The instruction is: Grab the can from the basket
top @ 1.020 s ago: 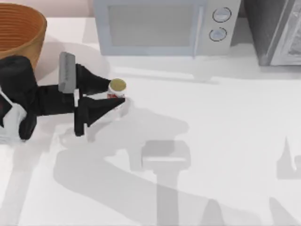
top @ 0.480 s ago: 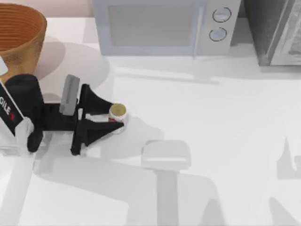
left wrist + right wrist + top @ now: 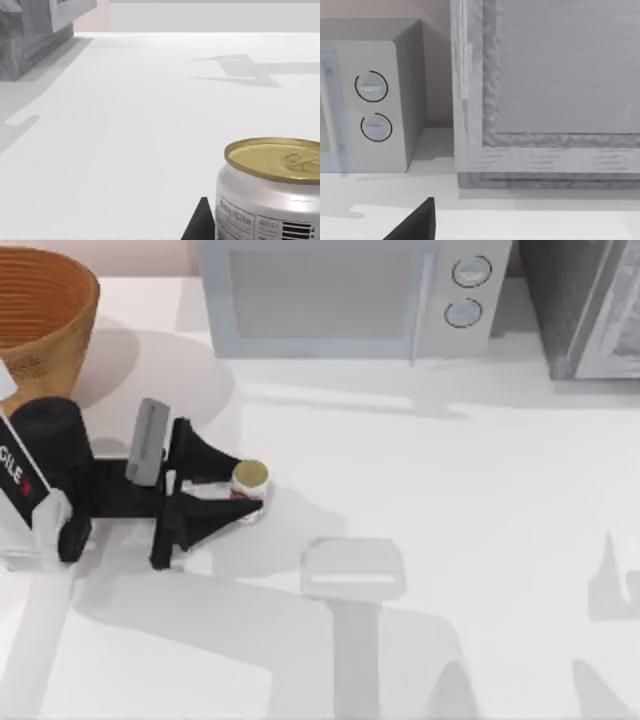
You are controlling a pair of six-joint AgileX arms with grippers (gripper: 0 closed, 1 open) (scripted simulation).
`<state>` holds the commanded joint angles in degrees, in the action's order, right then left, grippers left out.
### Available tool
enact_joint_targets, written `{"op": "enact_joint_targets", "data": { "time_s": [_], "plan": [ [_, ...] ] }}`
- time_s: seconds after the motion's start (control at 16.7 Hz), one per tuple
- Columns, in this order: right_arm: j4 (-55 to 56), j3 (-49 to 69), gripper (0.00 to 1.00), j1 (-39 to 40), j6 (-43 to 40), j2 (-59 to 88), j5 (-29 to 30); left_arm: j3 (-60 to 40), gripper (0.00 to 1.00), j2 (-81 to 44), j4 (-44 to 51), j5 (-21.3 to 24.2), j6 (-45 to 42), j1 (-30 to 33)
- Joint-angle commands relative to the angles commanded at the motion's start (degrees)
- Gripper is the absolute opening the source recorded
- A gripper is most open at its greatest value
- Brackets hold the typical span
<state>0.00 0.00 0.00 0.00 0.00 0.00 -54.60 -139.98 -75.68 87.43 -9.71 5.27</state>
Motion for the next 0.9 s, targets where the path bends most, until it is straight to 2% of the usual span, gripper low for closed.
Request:
{"op": "enact_joint_targets", "data": {
  "time_s": [0.54,0.9],
  "plan": [
    [0.0,0.0,1.0,0.0,0.0,0.0,0.0,0.0,0.98,0.0,0.0,0.0,0.0,0.0],
    [0.0,0.0,1.0,0.0,0.0,0.0,0.0,0.0,1.0,0.0,0.0,0.0,0.0,0.0]
  ]
}}
